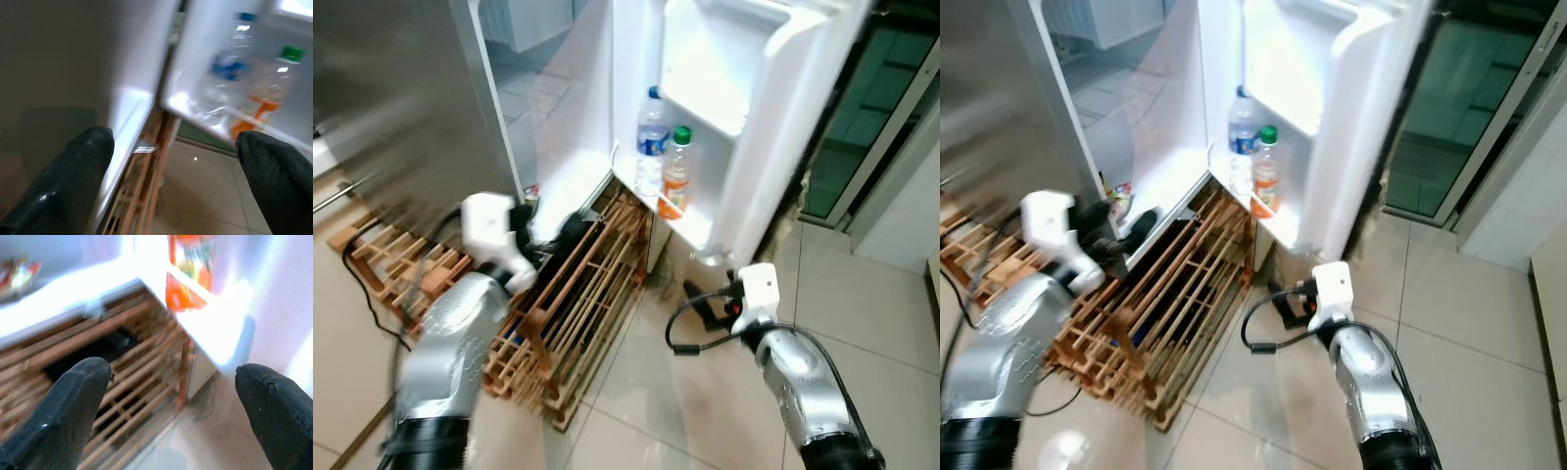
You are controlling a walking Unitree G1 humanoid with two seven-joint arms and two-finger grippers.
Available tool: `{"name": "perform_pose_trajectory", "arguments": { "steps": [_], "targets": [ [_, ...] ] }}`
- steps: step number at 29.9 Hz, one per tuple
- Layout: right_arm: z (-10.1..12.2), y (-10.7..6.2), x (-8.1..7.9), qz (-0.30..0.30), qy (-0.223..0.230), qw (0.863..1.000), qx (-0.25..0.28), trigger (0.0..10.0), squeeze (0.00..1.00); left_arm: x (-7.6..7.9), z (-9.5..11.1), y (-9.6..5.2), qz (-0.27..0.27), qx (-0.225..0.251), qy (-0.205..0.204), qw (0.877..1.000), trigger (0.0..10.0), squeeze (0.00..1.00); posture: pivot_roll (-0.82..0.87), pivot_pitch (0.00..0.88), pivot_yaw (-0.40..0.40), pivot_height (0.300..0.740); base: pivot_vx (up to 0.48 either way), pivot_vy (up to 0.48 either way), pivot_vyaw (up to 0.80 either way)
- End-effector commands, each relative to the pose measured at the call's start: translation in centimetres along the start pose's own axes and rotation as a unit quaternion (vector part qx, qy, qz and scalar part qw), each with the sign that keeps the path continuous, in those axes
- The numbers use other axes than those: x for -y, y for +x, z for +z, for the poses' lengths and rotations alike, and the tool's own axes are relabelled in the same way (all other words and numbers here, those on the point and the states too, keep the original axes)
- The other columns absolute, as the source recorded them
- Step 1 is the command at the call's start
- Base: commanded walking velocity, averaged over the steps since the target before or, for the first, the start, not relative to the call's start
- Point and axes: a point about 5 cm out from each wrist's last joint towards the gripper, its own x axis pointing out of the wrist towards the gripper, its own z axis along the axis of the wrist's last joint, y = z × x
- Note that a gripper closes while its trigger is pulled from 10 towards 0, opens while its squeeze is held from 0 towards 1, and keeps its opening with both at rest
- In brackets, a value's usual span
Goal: Restocking fridge
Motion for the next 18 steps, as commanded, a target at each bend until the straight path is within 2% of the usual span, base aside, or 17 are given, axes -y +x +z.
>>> {"name": "perform_pose_trajectory", "arguments": {
  "steps": [1,2,3,4,6,9,10,13,18],
  "targets": [
    [0.4,0.3,0.3,-0.01,0.014,1.0,0.008,10.0,0.0,0.9,1.1,-0.7,-0.044,0.019,-0.001,0.999,10.0,0.0,-0.03,0.0,-0.031,0.74,0.0,0.0,0.0],
    [0.4,0.3,0.3,-0.01,0.014,1.0,0.008,10.0,0.0,0.9,1.1,-0.7,-0.044,0.019,-0.001,0.999,10.0,0.0,-0.03,0.0,-0.031,0.74,0.0,0.0,0.0],
    [1.1,0.8,0.3,-0.005,0.014,1.0,0.017,10.0,0.0,0.4,1.0,-2.1,-0.051,0.01,0.028,0.998,10.0,0.0,0.0,0.0,-0.05,0.74,0.0,0.0,0.0],
    [1.4,1.0,0.2,-0.002,0.013,1.0,0.022,10.0,0.0,0.0,1.2,-2.5,-0.045,0.008,0.038,0.998,10.0,0.0,0.0,0.0,-0.051,0.74,0.0,0.0,0.0],
    [1.8,1.5,0.0,0.003,0.02,0.999,0.029,10.0,0.0,-0.5,1.6,-2.9,-0.031,0.013,0.047,0.998,10.0,0.0,0.01,0.0,-0.062,0.74,0.0,0.0,0.24],
    [2.0,1.8,-0.2,0.006,0.024,0.999,0.03,10.0,0.0,-1.0,2.1,-2.6,-0.003,0.025,0.05,0.998,10.0,0.0,0.01,0.0,-0.065,0.74,0.0,0.0,0.68],
    [2.0,2.1,-0.6,0.012,0.024,0.999,0.031,10.0,0.0,-0.9,2.6,-2.0,0.007,0.038,0.05,0.998,10.0,0.0,0.01,0.0,-0.065,0.74,0.0,0.0,0.65],
    [2.0,2.2,-0.8,0.015,0.025,0.999,0.032,10.0,0.0,-0.3,3.0,-1.7,-0.001,0.048,0.053,0.997,10.0,0.0,0.01,0.0,-0.063,0.74,0.0,0.0,0.65],
    [1.5,2.0,-1.2,0.025,0.03,0.999,0.028,10.0,0.0,0.3,2.6,-1.5,-0.02,0.037,0.039,0.998,10.0,0.0,0.0,0.0,-0.055,0.74,0.0,0.0,0.65]
  ]
}}
